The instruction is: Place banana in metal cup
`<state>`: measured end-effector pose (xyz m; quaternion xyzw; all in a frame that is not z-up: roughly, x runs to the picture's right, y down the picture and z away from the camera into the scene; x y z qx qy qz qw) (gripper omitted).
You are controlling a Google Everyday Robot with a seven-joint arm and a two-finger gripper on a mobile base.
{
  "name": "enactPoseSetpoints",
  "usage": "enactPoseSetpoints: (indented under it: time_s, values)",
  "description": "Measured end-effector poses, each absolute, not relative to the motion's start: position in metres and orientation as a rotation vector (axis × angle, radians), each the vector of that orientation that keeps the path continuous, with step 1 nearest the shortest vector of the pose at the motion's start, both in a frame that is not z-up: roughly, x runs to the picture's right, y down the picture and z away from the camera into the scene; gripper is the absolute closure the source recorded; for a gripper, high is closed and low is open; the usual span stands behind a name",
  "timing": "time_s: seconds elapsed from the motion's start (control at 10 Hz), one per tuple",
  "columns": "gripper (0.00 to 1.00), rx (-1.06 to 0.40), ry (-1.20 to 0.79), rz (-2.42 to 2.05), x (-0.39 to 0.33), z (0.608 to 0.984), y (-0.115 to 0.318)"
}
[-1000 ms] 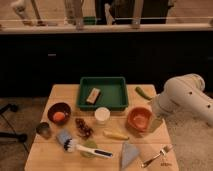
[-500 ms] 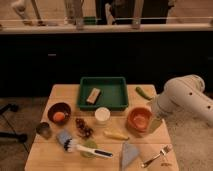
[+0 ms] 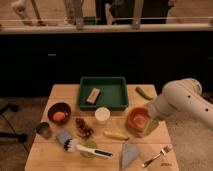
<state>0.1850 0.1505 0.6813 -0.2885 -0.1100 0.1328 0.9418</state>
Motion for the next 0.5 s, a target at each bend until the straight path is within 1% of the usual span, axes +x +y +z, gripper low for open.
enactPoseSetpoints:
  time_s: [0.3, 0.5]
  values:
    - [0.2, -0.616, -0.297, 0.229, 0.129, 0.689, 0.174]
    - [0.2, -0.637, -0.324, 0.207, 0.111, 0.698, 0.193]
